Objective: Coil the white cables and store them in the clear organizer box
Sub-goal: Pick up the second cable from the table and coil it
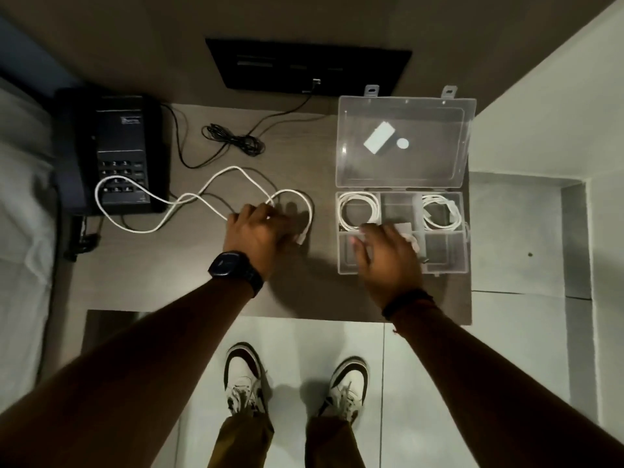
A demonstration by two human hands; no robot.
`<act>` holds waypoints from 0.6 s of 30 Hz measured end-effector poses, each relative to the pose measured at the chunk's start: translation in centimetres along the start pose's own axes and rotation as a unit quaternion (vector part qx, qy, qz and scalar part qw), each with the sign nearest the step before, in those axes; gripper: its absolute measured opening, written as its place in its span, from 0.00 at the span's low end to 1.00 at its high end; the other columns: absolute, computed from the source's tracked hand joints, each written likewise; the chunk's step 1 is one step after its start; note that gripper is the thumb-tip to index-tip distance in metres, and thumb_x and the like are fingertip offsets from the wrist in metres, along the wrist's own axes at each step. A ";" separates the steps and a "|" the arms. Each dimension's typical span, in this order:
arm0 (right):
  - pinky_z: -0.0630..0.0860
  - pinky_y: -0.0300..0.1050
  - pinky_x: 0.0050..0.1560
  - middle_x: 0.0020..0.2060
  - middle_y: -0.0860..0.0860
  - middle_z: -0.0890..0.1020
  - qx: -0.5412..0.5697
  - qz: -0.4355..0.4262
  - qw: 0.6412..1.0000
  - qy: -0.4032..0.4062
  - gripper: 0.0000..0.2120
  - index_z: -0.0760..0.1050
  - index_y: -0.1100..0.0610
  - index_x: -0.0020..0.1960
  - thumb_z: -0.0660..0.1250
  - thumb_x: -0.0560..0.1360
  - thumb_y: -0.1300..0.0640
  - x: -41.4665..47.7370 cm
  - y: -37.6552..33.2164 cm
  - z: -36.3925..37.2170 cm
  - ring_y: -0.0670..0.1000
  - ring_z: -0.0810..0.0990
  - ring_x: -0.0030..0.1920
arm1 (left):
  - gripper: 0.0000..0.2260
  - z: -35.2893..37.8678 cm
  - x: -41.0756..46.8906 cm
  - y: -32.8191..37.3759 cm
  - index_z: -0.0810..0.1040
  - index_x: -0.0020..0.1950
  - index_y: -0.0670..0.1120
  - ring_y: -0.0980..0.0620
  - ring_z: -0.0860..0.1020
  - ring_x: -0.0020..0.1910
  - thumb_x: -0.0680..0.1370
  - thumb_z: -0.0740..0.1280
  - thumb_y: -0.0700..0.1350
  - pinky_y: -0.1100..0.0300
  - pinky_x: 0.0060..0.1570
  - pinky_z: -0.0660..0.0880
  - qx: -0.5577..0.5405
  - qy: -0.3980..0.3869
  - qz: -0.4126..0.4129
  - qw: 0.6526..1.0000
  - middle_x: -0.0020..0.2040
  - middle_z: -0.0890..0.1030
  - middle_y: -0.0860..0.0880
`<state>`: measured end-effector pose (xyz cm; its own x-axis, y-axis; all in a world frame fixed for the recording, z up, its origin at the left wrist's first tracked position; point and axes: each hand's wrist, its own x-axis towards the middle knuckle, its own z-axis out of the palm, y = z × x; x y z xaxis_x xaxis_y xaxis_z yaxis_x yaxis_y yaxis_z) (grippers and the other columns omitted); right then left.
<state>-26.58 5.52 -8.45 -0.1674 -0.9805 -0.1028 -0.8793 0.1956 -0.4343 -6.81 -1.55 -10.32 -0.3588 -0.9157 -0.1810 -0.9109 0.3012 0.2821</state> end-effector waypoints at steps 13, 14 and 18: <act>0.74 0.53 0.58 0.55 0.65 0.78 -0.051 0.198 0.976 -0.076 0.14 0.73 0.68 0.57 0.64 0.71 0.71 7.6 -8.7 8.7 0.64 0.76 0.57 | 0.09 -3.1 -1.8 -7.4 0.82 0.52 0.44 0.37 0.77 0.49 0.74 0.67 0.42 0.47 0.49 0.74 -0.077 0.022 -0.009 0.997 0.50 0.82 0.41; 0.74 0.52 0.57 0.55 0.64 0.79 -0.041 0.207 0.972 -0.099 0.14 0.74 0.68 0.56 0.65 0.71 0.71 7.8 -8.5 8.3 0.64 0.77 0.57 | 0.09 -3.5 -1.6 -7.4 0.82 0.52 0.43 0.37 0.77 0.50 0.74 0.67 0.42 0.47 0.50 0.74 -0.084 0.029 -0.011 0.996 0.50 0.81 0.41; 0.76 0.48 0.51 0.53 0.63 0.80 -0.048 0.177 0.964 -0.190 0.13 0.79 0.64 0.53 0.69 0.70 0.59 7.6 -8.3 7.5 0.62 0.79 0.53 | 0.11 -4.5 -0.8 -6.3 0.81 0.54 0.44 0.39 0.77 0.51 0.74 0.66 0.43 0.47 0.51 0.74 -0.100 0.039 -0.022 0.994 0.52 0.81 0.42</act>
<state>-17.16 -3.39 -12.33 -0.3043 -0.7715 -0.5587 -0.8372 0.4964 -0.2296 0.11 -3.92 -7.75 -0.2956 -0.9470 -0.1261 -0.8636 0.2084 0.4591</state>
